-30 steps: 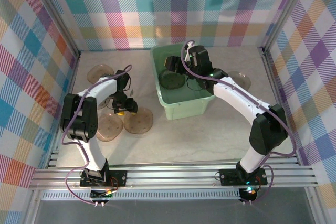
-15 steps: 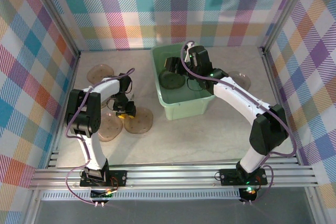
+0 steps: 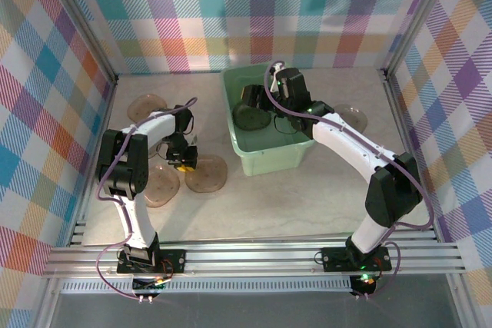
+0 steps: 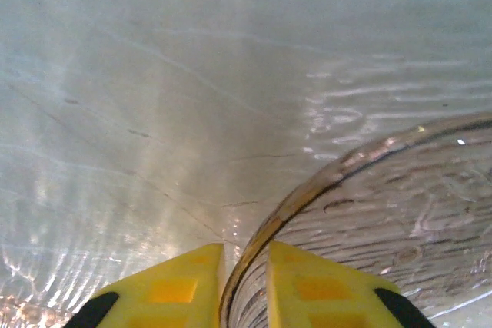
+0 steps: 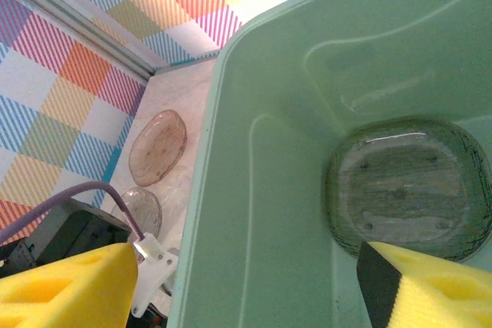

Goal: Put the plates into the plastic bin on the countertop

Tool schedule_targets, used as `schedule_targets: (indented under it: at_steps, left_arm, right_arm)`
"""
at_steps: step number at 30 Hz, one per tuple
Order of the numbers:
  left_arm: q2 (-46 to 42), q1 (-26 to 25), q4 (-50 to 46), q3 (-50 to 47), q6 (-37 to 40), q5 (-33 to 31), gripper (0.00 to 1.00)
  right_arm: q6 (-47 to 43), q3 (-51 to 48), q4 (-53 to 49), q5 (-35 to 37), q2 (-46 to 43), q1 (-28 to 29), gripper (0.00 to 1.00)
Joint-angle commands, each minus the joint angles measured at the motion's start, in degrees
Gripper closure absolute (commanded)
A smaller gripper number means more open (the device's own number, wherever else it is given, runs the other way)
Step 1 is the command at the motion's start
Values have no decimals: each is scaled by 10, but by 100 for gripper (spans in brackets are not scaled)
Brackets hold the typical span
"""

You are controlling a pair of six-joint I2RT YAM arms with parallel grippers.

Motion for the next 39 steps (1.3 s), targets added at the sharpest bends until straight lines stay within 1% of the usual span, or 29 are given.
schedule_targets:
  at_steps: [1, 6, 13, 17, 23, 29, 34, 37, 39]
  left_arm:
    - [11, -4, -16, 15, 0, 4, 86]
    - [0, -4, -20, 18, -3, 2, 95]
    - [-27, -4, -27, 21, -12, 1, 100]
    - [-58, -4, -32, 22, -28, -18, 100]
    - [-135, -1, -27, 45, -66, -73, 100]
    - [-202, 2, 2, 98, -111, -144, 100]
    - [-259, 10, 41, 127, -143, -200, 100]
    - [-285, 13, 78, 141, -161, -219, 100]
    - [-299, 13, 119, 146, -175, -210, 100]
  right_arm:
    - [-12, -2, 0, -2, -12, 0, 24]
    - [-11, -1, 1, -2, -9, 0, 23]
    - [-12, 10, 3, -7, -1, 0, 23]
    - [-10, 17, -3, 0, 1, 0, 20]
    - [-1, 27, -3, 5, -4, -4, 19]
    - [16, 73, -40, -29, 15, -13, 16]
    - [59, 73, -25, -75, 13, -31, 16]
    - [72, 76, 1, -112, 8, -36, 17]
    - [80, 83, 13, -132, 8, -37, 18]
